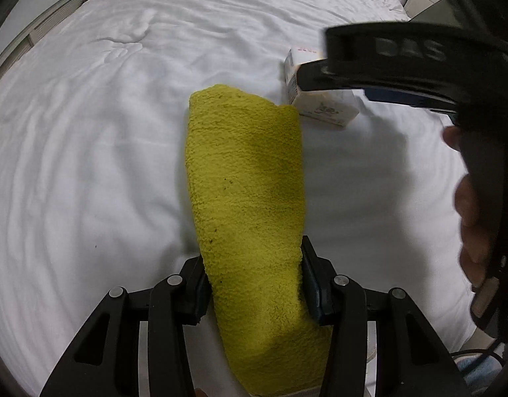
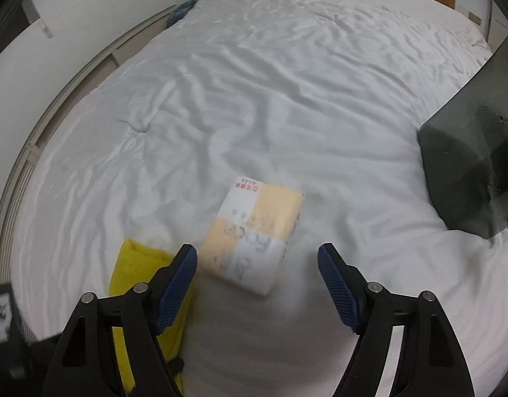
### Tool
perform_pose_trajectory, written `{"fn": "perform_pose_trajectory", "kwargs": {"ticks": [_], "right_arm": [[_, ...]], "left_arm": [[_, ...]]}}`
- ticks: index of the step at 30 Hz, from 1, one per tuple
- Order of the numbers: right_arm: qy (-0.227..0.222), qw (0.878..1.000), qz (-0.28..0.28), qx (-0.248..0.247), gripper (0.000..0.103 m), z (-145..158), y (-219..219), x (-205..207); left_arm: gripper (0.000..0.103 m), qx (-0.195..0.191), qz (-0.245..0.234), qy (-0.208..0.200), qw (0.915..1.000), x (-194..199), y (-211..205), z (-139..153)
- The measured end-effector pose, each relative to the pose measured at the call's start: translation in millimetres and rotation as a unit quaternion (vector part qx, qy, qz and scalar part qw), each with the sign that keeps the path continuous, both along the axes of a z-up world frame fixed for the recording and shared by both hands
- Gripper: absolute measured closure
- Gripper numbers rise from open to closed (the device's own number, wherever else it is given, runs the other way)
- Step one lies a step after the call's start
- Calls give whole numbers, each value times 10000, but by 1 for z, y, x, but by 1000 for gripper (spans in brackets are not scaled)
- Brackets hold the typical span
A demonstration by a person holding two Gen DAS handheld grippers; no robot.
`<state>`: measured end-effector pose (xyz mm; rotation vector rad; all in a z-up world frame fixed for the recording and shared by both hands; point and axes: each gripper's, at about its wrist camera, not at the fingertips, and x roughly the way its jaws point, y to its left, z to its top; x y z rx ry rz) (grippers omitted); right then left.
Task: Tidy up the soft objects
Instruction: 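Grasp the 'Face' tissue pack with the right gripper, then lift the yellow-green towel with the left gripper while the right lifts the tissue pack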
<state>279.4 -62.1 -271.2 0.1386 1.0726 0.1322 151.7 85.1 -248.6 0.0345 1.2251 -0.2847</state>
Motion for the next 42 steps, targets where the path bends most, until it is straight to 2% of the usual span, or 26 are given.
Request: {"fn": "perform_pose_trajectory", "kwargs": {"ticks": [12,15,16,21,26,29,42], "right_arm": [[210,9996,-144,-146,26,-34,17,33],[170,9994,-33,-291,34,-36,18,31],[166,9993,17,-343,43,-36,18,29],[161,9994,211,-240,44,-36,11,26],[130,9985,460,-265,46,-36,4,14],[154,9976,621,-271,46,-36,-1,2],[289,9908,1117,-712,46,-29,-26,-75]], "left_arm": [[61,-96,23,25,9999,4,32,-1],[61,-57,32,29,10000,3,29,-1],[61,-35,31,36,10000,4,29,-2],[61,4,74,79,9999,7,25,-1],[61,73,95,111,9999,14,22,-1],[61,135,126,130,9997,17,7,-2],[61,331,176,110,9992,24,-12,-12]]}}
